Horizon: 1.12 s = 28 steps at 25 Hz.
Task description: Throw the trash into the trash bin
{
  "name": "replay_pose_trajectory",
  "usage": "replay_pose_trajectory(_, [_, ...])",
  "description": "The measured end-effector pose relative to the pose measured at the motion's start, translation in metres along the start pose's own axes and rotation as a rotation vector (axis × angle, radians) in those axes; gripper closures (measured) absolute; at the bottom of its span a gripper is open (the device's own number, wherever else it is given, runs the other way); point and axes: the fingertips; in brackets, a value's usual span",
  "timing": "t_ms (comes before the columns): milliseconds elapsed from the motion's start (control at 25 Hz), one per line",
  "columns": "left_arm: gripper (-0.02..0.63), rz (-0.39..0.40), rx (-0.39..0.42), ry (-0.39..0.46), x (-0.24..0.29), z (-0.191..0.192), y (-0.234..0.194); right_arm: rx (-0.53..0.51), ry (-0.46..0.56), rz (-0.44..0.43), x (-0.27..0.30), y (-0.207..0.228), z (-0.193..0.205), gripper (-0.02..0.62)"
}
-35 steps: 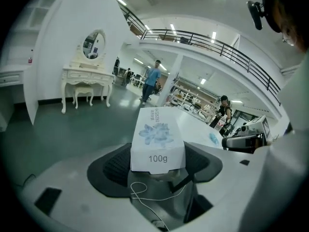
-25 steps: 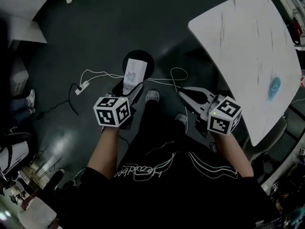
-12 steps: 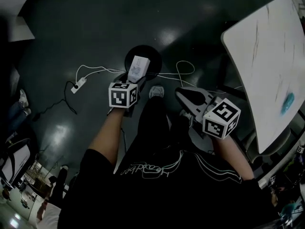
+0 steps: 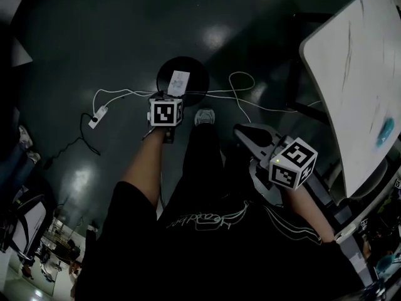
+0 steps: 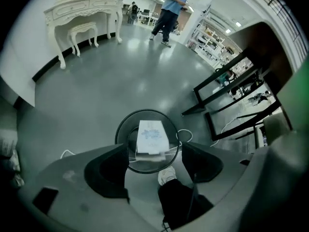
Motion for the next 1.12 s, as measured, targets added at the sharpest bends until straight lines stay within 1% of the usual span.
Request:
replay_pose_trajectory(40, [0.284, -0.013, 0.024, -0.006, 0.003, 0.000, 0.001, 0.004, 0.004, 0.001, 0.000, 0.002, 0.000, 0.561])
replay_pose_trajectory(120, [0.271, -0.003, 0.044, -0.011, 0.007, 0.004, 0.004, 0.009, 0.014, 0.002, -0.001, 0.003, 0.000, 0.561])
replay_pose_trajectory(200, [0.267, 0.017, 0.021, -0.020, 0.008, 0.011, 0.006, 0.018, 0.029, 0.000, -0.002, 0.003, -0.001, 0.561])
replay_pose_trajectory(320, [0.267, 0.026, -0.018, -0.033, 0.001, 0.017, 0.007, 0.020, 0.048, -0.004, -0.007, 0.000, -0.002, 0.561])
replay_pose_trajectory(400, [0.268, 0.035, -0.035, -0.020, -0.005, 0.019, 0.011, 0.017, 0.057, -0.007, -0.012, -0.003, -0.001, 0.561])
replay_pose_trajectory(600, [0.268, 0.082, -0.081, 0.071, -0.032, 0.017, 0.030, 0.007, 0.085, 0.004, -0.032, -0.006, 0.002, 0.561])
replay_pose_trajectory(680, [0.270, 0.115, -0.070, 0.122, -0.050, 0.012, 0.049, -0.002, 0.100, 0.012, -0.045, -0.008, 0.003, 0.561])
replay_pose_trajectory(800, [0.273, 0.179, -0.038, 0.221, -0.089, 0.003, 0.086, -0.020, 0.127, 0.028, -0.067, -0.013, 0.006, 0.561])
replay_pose_trajectory(880, [0.295, 0.225, -0.006, 0.291, -0.119, -0.008, 0.114, -0.040, 0.159, 0.041, -0.084, -0.018, 0.004, 0.561])
replay_pose_trajectory(920, [0.321, 0.246, 0.010, 0.319, -0.135, -0.013, 0.130, -0.050, 0.177, 0.048, -0.094, -0.021, 0.003, 0.561])
replay_pose_trajectory(960, [0.359, 0.264, 0.022, 0.341, -0.151, -0.015, 0.146, -0.057, 0.195, 0.054, -0.105, -0.024, 0.003, 0.561])
replay_pose_trajectory(1040, [0.472, 0.300, 0.053, 0.377, -0.185, -0.018, 0.181, -0.064, 0.233, 0.065, -0.131, -0.033, 0.005, 0.561])
replay_pose_trajectory(1120, [0.513, 0.331, 0.105, 0.428, -0.220, -0.023, 0.219, -0.069, 0.277, 0.081, -0.162, -0.039, 0.007, 0.561])
Point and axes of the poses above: the fingertips, and each gripper's own axes: x forward along the fingers, y to its right, z out of its underside, and after that the axes turned 3 degrees about -y, right-handed
